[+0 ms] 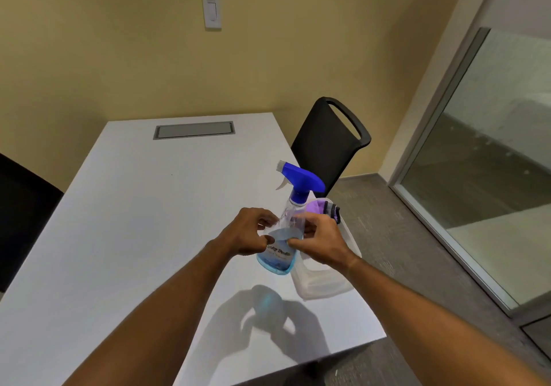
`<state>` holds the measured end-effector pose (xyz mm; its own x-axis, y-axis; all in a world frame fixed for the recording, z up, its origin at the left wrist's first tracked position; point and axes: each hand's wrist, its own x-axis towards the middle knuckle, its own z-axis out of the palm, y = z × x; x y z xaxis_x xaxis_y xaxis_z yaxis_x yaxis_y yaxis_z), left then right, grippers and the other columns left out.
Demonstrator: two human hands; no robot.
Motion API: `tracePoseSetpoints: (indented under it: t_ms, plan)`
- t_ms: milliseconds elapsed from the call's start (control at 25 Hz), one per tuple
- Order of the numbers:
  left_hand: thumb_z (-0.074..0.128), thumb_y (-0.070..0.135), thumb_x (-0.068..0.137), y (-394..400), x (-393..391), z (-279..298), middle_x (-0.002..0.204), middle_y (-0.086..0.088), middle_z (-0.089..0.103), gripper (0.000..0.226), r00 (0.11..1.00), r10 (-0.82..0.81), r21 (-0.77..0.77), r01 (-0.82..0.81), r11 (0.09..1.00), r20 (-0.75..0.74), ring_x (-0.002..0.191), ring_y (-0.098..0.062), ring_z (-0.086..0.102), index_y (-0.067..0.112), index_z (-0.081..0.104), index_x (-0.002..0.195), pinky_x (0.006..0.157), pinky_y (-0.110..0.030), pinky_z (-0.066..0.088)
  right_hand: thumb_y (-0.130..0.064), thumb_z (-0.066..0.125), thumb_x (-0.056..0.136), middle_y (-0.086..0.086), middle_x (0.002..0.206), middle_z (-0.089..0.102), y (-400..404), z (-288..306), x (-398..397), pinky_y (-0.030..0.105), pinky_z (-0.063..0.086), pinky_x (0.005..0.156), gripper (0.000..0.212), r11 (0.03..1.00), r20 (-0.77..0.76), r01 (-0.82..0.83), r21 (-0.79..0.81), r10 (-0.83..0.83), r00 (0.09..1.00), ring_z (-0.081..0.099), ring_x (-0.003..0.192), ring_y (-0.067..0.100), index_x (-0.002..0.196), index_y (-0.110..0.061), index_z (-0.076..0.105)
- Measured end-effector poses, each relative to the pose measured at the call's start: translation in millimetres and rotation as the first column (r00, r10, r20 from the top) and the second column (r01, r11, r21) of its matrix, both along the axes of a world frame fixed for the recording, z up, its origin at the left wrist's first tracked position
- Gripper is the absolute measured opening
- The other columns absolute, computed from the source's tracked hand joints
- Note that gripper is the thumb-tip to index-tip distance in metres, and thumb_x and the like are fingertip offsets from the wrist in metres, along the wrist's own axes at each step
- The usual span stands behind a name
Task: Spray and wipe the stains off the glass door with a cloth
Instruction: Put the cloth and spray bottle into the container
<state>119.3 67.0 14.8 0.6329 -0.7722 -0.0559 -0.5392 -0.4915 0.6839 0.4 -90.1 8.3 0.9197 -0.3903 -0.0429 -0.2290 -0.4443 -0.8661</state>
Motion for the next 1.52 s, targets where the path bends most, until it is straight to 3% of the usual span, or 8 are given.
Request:
tracePoseSetpoints:
  t_ms: [120,320,600,920,1280,1520]
  plan:
    - [0.08,0.011,0.074,-13,-3,14,0.12,-0.005,0.065,0.052,1.0,-0.004,-0.027,0.005,1.0,0.029,0.101,-0.016,0.062,0.011,0.061,0.122,0.091,-0.029,0.053,-0.008,0.079,0.076,0.008,0.119,0.068,-18,18,-1,0.038,0.059,0.09,0.046,0.999,0.024,-0.047,0.005,0.047,0.999,0.066,0.109,0.022,0.12,-0.008,0.066]
    - [0.08,0.013,0.075,-43,-16,24,0.114,-0.003,0.065,0.049,0.998,0.055,-0.066,-0.052,0.996,0.035,0.095,-0.016,0.061,0.012,0.06,0.12,0.084,-0.022,0.05,-0.006,0.08,0.076,0.005,0.118,0.068,-52,36,-9,0.037,0.058,0.092,0.048,0.998,0.048,-0.059,0.028,0.058,0.997,0.067,0.107,0.019,0.121,-0.008,0.063]
    - [0.082,0.012,0.071,-92,-43,16,0.109,-0.006,0.068,0.043,0.985,0.175,-0.095,-0.172,0.98,0.016,0.095,-0.022,0.065,0.013,0.064,0.111,0.091,-0.037,0.057,-0.005,0.081,0.076,0.005,0.116,0.068,-120,34,-16,0.037,0.059,0.09,0.047,0.984,0.0,-0.178,0.03,0.178,0.984,0.066,0.107,0.02,0.12,-0.014,0.066]
    - [0.086,0.007,0.067,-145,-76,-21,0.107,-0.008,0.068,0.048,0.927,0.367,-0.046,-0.372,0.927,-0.081,0.096,-0.022,0.065,0.009,0.066,0.11,0.088,-0.035,0.058,0.0,0.085,0.068,0.005,0.107,0.072,-182,-6,-17,0.038,0.06,0.087,0.051,0.95,-0.04,-0.311,0.037,0.313,0.949,0.07,0.098,0.015,0.115,-0.01,0.068]
    - [0.085,0.003,0.067,-151,-82,-65,0.114,-0.008,0.067,0.051,0.878,0.449,0.017,-0.452,0.892,-0.167,0.103,-0.023,0.064,0.009,0.064,0.114,0.092,-0.039,0.057,-0.004,0.086,0.069,-0.009,0.095,0.068,-184,-49,-15,0.011,0.056,0.073,0.051,0.928,-0.087,-0.372,0.015,0.371,0.924,0.066,0.086,-0.001,0.115,-0.011,0.068]
    - [0.082,0.001,0.07,-151,-80,-82,0.118,-0.008,0.066,0.049,0.871,0.45,0.038,-0.451,0.892,-0.197,0.107,-0.022,0.063,0.01,0.063,0.114,0.094,-0.038,0.055,-0.007,0.089,0.067,-0.004,0.099,0.072,-181,-65,-13,0.017,0.058,0.079,0.051,0.933,-0.099,-0.359,-0.002,0.357,0.929,0.067,0.091,0.002,0.114,-0.011,0.069]
